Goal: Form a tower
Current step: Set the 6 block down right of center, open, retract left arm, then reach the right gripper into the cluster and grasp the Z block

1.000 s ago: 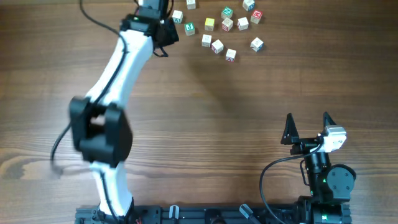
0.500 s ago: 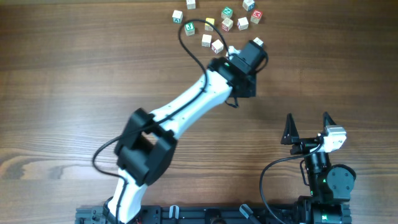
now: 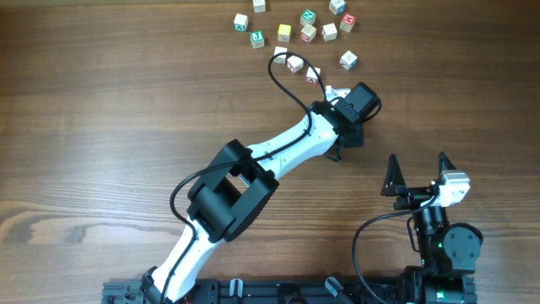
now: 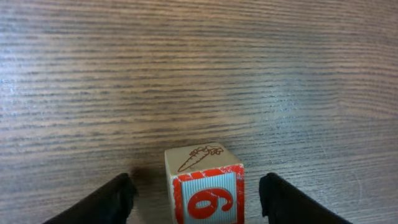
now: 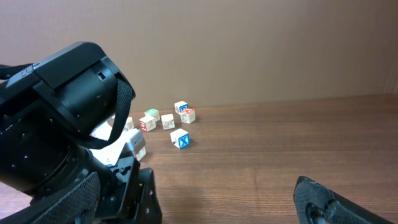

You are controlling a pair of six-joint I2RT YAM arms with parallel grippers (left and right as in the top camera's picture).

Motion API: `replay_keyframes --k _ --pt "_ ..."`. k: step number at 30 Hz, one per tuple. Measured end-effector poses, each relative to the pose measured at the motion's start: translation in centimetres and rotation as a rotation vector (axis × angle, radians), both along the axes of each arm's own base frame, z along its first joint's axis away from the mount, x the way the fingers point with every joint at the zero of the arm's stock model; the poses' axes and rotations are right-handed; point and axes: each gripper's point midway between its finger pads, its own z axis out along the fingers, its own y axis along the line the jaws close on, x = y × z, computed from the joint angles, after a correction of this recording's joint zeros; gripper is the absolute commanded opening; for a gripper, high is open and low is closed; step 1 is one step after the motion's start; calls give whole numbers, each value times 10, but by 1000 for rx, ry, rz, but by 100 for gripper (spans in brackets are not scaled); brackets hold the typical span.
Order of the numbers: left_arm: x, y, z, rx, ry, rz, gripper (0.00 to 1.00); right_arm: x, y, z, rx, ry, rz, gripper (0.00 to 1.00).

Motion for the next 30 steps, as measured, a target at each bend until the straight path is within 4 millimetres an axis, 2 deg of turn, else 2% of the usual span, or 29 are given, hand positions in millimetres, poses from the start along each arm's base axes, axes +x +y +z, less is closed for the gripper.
replay_keyframes --k 2,3,4,5,7,8,9,10,11,12,15,16,19,21,23,25,27,29,30 --pt "-2 4 0 15 9 -6 88 0 0 0 0 0 0 100" --pt "-2 6 5 22 8 -13 88 0 0 0 0 0 0 100" --pt "2 8 18 22 -11 -36 88 0 0 0 0 0 0 100" --pt "10 11 36 16 -42 -47 88 0 0 0 0 0 0 100" --pt "42 44 115 -2 -178 -7 92 0 0 0 0 -1 0 100" --pt "52 87 165 16 -235 54 100 0 0 0 0 0 0 100" --pt "57 128 207 27 -284 118 100 0 0 0 0 0 0 100" --pt "46 170 239 63 -295 169 100 0 0 0 0 -1 0 100" --pt "40 208 261 84 -311 233 100 0 0 0 0 -1 0 100" --pt "10 243 261 166 -215 253 100 0 0 1 0 -3 0 100" --pt "-36 307 272 247 -116 336 100 0 1 0 26 1 4 100" --pt "-40 314 281 236 -135 355 100 0 1 0 50 3 8 100" --pt "-68 334 327 159 -274 401 100 0 5 4 192 -1 29 100" --pt "-101 350 355 129 -360 422 100 -5 23 37 217 -119 151 100" --pt "-118 359 360 133 -373 428 100 -6 32 41 206 -117 201 100" --pt "-123 365 361 158 -374 439 100 0 35 41 206 -64 218 100" --pt "-125 372 357 195 -358 467 100 11 38 49 208 16 232 100" --pt "-129 383 351 235 -336 538 100 36 41 63 194 126 254 100" --pt "-130 387 350 247 -334 565 100 47 42 62 188 217 262 100"
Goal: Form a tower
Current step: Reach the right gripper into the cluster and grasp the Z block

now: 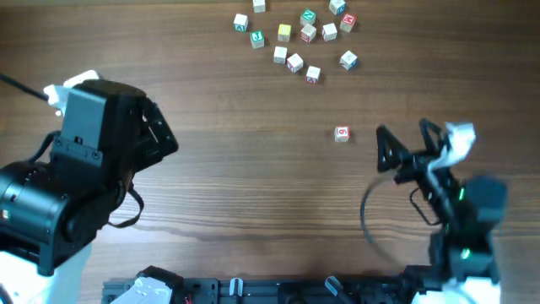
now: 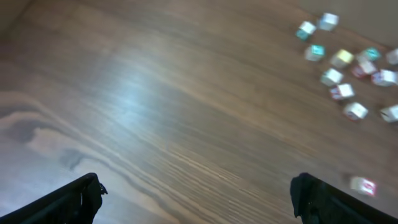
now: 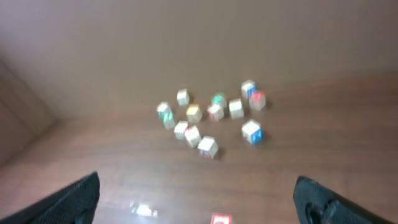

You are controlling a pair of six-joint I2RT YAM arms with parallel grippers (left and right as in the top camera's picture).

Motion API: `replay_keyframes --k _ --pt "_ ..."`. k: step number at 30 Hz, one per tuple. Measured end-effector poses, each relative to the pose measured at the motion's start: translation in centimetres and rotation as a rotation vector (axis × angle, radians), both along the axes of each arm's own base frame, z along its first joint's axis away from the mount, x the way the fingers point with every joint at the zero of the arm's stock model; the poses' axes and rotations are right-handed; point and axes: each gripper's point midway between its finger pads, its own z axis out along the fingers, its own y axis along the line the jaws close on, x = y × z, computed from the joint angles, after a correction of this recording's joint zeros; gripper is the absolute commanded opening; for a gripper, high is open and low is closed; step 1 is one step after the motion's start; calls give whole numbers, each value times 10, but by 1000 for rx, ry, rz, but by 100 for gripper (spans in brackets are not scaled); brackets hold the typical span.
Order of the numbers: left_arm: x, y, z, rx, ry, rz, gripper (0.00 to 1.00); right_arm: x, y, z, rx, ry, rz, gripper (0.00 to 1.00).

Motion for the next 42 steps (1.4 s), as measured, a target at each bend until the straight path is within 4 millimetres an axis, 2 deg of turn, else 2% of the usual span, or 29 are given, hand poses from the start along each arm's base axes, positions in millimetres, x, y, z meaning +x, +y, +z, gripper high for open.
replay_keyframes --k 1,2,4,5,6,7,10,12,13,15,20,22,25,28,31,34,39,42 --pt "-4 4 -4 12 17 27 100 18 0 3 -26 90 20 100" --pt "-5 7 -5 19 23 41 100 24 1 -4 -32 185 31 100" --pt "-8 10 -10 27 43 58 100 65 -1 4 -65 325 66 100" --pt "-8 9 -11 26 43 61 100 64 1 -7 -67 438 83 100" --pt "-10 10 -14 29 55 62 100 91 3 7 -96 476 113 100" --pt "-10 10 -16 32 61 63 100 110 6 19 -113 465 130 100" --pt "-9 10 -17 32 62 63 100 143 21 49 -95 409 193 100" --pt "-9 10 -17 32 62 63 100 148 22 50 -77 407 189 100" --pt "-9 10 -17 32 61 63 100 157 22 50 -71 388 185 99" --pt "-9 10 -17 32 61 63 100 168 26 38 -80 392 192 100" --pt "-9 10 -17 32 61 63 100 191 63 -21 -225 470 201 100" --pt "-9 10 -17 32 61 63 100 211 74 -47 -295 500 182 99" --pt "-9 10 -17 32 62 63 100 263 77 -76 -349 510 150 95" --pt "-9 10 -17 32 62 63 100 306 81 -132 -394 533 157 93" --pt "-9 10 -17 32 61 63 100 321 85 -167 -409 523 150 91" --pt "-9 10 -17 32 62 63 100 331 87 -191 -406 508 143 88" --pt "-9 10 -17 33 62 63 100 345 89 -202 -389 463 128 80" --pt "-9 10 -17 32 63 63 100 354 90 -199 -378 418 114 79"
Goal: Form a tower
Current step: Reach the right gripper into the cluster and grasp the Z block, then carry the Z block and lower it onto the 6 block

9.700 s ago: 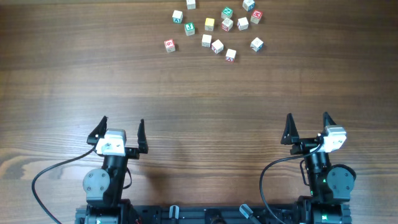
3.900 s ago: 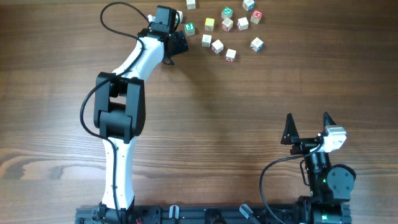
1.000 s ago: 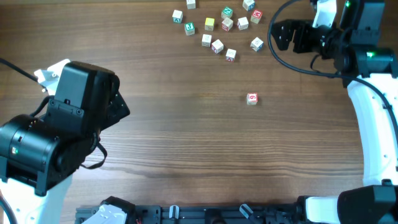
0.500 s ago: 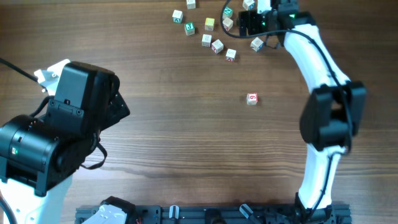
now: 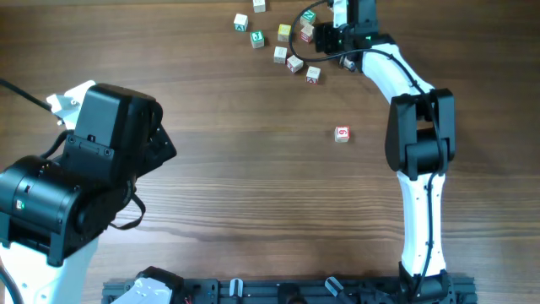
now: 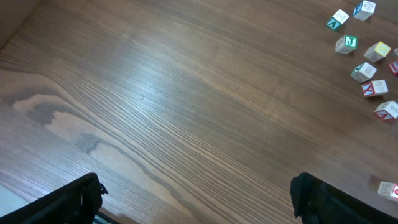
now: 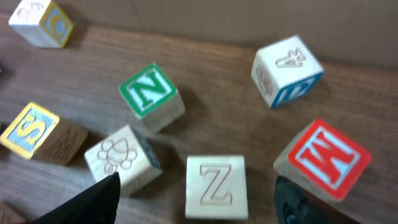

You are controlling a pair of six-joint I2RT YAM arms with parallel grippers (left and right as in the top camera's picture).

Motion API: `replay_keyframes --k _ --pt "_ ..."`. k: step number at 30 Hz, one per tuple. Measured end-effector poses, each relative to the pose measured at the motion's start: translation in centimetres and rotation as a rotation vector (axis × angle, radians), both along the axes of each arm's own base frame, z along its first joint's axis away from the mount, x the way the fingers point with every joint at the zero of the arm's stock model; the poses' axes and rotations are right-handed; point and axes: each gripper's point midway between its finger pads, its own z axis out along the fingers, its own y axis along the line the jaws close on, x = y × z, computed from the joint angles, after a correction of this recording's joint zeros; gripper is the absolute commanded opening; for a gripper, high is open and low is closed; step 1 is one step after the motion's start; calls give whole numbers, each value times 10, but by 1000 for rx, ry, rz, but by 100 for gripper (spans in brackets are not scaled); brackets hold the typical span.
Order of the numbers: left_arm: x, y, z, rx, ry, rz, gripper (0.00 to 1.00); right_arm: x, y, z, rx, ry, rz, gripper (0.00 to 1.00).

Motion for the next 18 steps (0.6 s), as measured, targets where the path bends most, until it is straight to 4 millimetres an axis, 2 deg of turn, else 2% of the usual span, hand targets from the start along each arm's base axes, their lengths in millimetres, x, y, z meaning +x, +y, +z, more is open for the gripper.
replay_keyframes --k 3,7,8,10,11,12,18 --pt "0 0 0 0 -1 0 100 6 0 -2 0 -29 -6 78" --pt "0 0 0 0 0 0 100 5 -3 -27 -16 3 -18 68" --pt "0 0 0 0 0 0 100 5 -4 -27 -17 3 -20 66" --pt "0 0 0 0 0 0 100 6 -5 -27 -24 -1 -26 53" --pt "0 0 0 0 0 0 100 6 -6 -28 -25 0 -35 37" --pt "0 0 0 0 0 0 100 6 -7 -28 -24 0 -43 29" --pt "0 0 0 0 0 0 100 5 -10 -26 -18 17 -71 15"
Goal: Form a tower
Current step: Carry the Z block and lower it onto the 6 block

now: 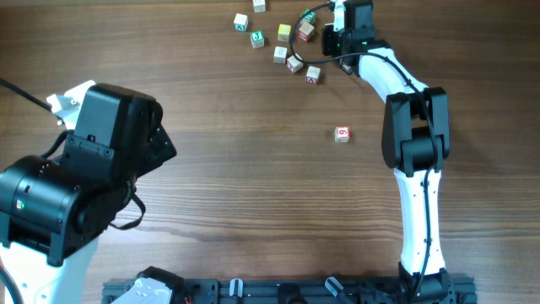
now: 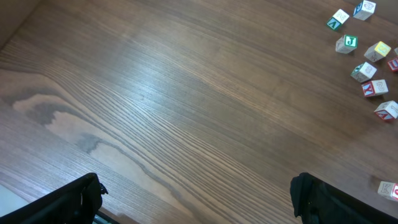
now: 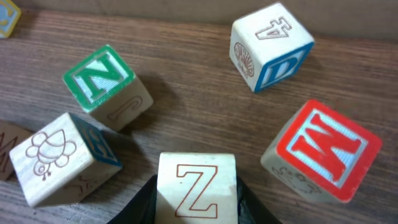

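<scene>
Among the loose letter blocks at the table's far edge, my right gripper (image 3: 196, 202) is shut on a pale block with a red Z (image 3: 196, 183), which rests on the wood. In the overhead view this gripper (image 1: 336, 40) is in the cluster. Around the Z block lie a green N block (image 3: 106, 78), a 4/D block (image 3: 270, 43), a red W block (image 3: 323, 149) and a block with a drawn insect (image 3: 59, 155). A lone red-faced block (image 1: 342, 133) stands mid-table. My left gripper (image 2: 196, 205) hangs open high over the left side, holding nothing.
More letter blocks (image 1: 256, 37) lie scattered to the left of the cluster, near the far edge. The left arm's bulky body (image 1: 101, 160) looms over the table's left part. The right arm (image 1: 413, 127) stretches along the right side.
My right gripper, open with its fingers wide either side of the Z block, has come lower and shut on that block. The left arm has not moved.
My left gripper stood open around the red 6 block mid-table while the right arm rested near the front. Then the left arm was back at the left, the red block alone. The right gripper was then open over the Z block, and now grips it.
</scene>
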You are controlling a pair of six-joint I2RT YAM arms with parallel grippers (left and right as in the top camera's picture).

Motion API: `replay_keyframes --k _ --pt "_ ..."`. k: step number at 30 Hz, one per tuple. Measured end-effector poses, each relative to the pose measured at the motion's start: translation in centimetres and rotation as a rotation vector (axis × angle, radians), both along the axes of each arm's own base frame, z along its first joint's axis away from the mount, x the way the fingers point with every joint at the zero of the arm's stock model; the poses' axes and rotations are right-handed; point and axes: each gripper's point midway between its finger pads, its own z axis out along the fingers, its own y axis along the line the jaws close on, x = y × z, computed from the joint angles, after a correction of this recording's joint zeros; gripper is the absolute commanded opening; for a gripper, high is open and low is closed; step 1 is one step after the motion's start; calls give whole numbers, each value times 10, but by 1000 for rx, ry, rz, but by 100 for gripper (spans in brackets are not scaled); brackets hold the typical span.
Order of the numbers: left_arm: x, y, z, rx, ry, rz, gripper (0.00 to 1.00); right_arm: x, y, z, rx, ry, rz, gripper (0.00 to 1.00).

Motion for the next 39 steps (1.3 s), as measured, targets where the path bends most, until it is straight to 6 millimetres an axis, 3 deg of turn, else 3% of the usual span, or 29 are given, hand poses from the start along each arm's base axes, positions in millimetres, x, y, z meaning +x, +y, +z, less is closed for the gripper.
replay_keyframes --k 1,2,3,5,6,8,9,10,11,12,15,17,21,23,25,26,27,29,31,39 --pt "0 0 0 0 0 0 100 -4 -1 2 -2 21 -2 12" --pt "0 0 0 -1 -1 0 100 -9 -2 17 -5 33 -2 9" --pt "0 0 0 0 0 0 100 -16 -4 41 -8 43 -4 9" --pt "-1 0 -1 1 3 0 100 -33 -7 118 -2 7 -6 9" --pt "0 0 -1 1 4 0 100 -57 -11 189 7 -41 -9 10" --pt "0 0 -1 1 2 0 100 -90 -17 273 23 -127 -9 11" --pt "0 0 -1 0 1 0 100 -117 -22 299 23 -118 -12 11" --pt "0 0 -1 1 2 0 100 -159 -29 338 25 -125 -13 11" --pt "-1 0 -1 2 6 0 100 -186 -34 355 26 -115 -14 11" --pt "0 0 -1 2 5 0 100 -207 -37 359 23 -82 -17 10" --pt "0 0 -1 1 3 0 100 -264 -47 335 1 123 -33 8" --pt "0 0 -1 1 4 0 100 -278 -50 308 -1 237 -56 8" --pt "0 0 -1 1 3 0 100 -272 -49 216 19 393 -125 7" --pt "0 0 -1 1 3 1 100 -272 -47 152 44 458 -178 8" --pt "0 0 -2 2 6 1 100 -264 -37 127 69 415 -176 8" --pt "0 0 -1 1 4 1 100 -277 -23 98 57 445 -144 10" --pt "0 0 -1 1 4 1 100 -283 -14 85 50 447 -120 10" --pt "0 0 -1 1 4 1 100 -282 6 71 30 381 -79 10" --pt "0 0 -1 0 4 2 100 -282 12 61 -4 335 -84 10" --pt "0 0 -1 0 3 2 100 -277 -10 57 -59 295 -214 11"
